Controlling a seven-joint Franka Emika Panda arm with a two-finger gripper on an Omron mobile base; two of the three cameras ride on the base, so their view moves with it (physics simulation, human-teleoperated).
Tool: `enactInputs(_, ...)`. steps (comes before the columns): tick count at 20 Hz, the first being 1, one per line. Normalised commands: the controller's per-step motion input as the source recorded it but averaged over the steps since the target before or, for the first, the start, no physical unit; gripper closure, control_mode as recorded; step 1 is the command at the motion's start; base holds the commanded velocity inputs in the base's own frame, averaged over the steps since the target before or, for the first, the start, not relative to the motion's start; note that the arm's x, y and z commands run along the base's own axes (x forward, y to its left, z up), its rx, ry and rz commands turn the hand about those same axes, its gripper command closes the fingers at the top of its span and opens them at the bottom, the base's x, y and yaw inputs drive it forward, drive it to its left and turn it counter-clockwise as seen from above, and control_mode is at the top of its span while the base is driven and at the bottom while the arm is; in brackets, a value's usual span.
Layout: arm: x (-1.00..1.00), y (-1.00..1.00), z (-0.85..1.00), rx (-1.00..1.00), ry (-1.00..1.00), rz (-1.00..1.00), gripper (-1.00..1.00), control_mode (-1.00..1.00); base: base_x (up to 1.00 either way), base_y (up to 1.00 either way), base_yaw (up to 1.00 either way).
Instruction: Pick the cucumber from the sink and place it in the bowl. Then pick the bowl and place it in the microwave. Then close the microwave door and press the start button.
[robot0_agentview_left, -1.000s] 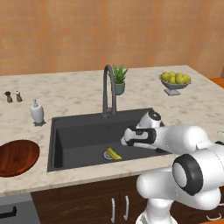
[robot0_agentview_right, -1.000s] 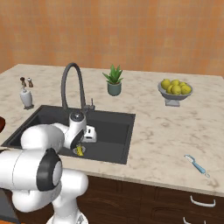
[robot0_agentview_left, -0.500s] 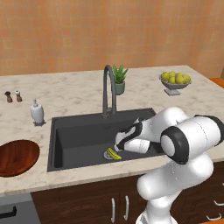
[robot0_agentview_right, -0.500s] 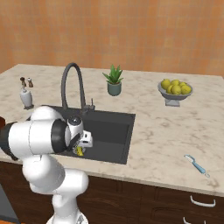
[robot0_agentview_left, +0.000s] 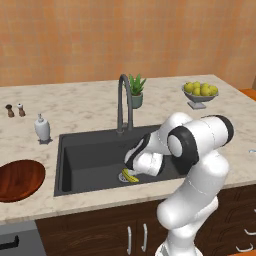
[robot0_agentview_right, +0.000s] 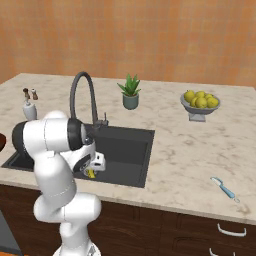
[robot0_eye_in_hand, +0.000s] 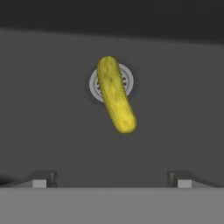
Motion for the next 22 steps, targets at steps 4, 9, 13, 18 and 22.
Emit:
enactInputs(4, 0.14, 0.06, -0.37, 0.0, 0.0, 0.0, -1.0, -1.0, 0.0, 0.0, 0.0)
enactInputs(9, 0.32, 0.02, -0.41, 0.0, 0.0, 0.0, -1.0, -1.0, 0.0, 0.0, 0.0)
enactInputs(13, 0.27, 0.06, -0.4, 0.0, 0.0, 0.0, -1.0, -1.0, 0.0, 0.0, 0.0)
enactInputs(18, 0.44, 0.06, -0.38, 0.0, 0.0, 0.0, -1.0, -1.0, 0.0, 0.0, 0.0)
enactInputs(22, 0.55, 0.02, -0.4, 0.0, 0.0, 0.0, -1.0, -1.0, 0.0, 0.0, 0.0)
